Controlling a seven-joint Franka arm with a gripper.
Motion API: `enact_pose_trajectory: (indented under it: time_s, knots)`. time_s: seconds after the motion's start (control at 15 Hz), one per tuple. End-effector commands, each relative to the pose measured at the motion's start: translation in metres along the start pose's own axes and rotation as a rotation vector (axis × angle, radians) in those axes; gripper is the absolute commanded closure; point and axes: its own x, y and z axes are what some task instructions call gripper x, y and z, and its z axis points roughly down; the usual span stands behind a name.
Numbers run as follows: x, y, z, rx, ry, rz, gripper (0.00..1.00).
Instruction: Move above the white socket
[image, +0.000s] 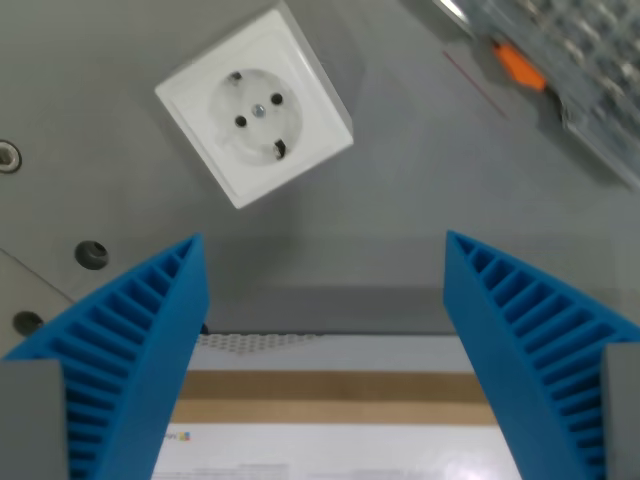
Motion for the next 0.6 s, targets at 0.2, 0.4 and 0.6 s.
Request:
enact_pose_trajectory:
  time_s: [0.2, 0.4, 0.6]
  knots:
    - [0.005, -0.010, 0.019, -0.006, 0.149, -0.390, 0.00]
    - [0.010, -0.014, 0.029, -0.009, 0.154, -0.416, 0.00]
    - [0.015, -0.017, 0.037, -0.009, 0.156, -0.434, 0.00]
